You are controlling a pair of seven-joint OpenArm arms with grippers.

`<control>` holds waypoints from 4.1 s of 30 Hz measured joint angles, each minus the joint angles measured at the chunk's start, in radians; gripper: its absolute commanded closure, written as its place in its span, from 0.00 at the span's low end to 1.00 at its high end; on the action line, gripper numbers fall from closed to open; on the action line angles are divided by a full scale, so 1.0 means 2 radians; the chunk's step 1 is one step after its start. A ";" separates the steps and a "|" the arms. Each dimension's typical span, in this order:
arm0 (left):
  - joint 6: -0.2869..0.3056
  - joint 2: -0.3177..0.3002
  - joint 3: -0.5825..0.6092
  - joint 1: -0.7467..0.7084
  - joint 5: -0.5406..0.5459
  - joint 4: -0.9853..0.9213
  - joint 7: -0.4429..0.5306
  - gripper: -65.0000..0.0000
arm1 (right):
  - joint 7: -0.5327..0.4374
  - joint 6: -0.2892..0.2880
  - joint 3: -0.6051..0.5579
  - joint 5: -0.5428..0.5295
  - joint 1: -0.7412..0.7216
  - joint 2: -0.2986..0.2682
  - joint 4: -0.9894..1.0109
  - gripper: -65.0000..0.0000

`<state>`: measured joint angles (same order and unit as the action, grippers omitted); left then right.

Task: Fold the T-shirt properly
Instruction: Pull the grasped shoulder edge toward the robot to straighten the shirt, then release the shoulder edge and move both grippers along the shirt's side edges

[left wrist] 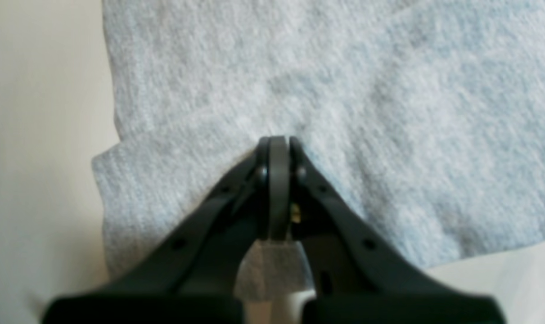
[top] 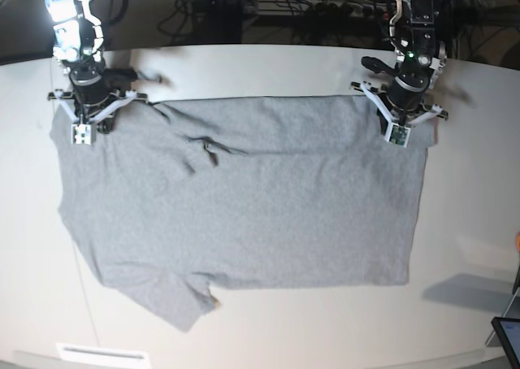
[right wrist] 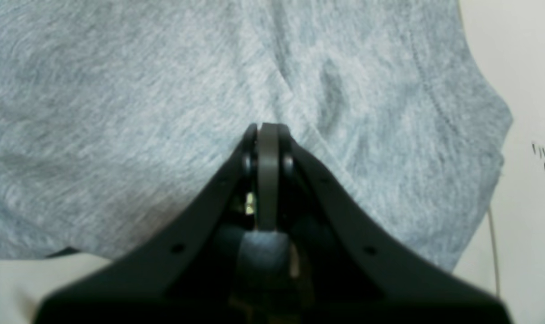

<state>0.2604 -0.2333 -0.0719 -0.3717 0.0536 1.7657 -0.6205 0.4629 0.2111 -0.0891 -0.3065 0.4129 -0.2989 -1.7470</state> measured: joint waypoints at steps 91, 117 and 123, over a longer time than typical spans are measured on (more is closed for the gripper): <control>0.004 -0.016 -0.007 -0.015 0.007 0.105 -0.083 1.00 | 0.108 0.034 0.052 -0.004 0.009 0.001 -0.104 1.00; 0.001 -0.011 -0.051 0.224 0.000 -0.034 -0.202 1.00 | 0.197 -0.230 0.093 -0.006 -0.332 0.008 0.124 0.69; 0.003 -0.009 -0.063 0.231 0.004 -0.037 -0.200 0.99 | 0.190 -0.309 0.145 -0.001 -0.418 -0.018 0.263 0.47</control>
<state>0.2661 -0.2504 -0.1986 0.0895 0.0616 1.6909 -1.0195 0.8425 -0.4072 0.2001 -0.3077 -0.4229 -0.3355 -1.2201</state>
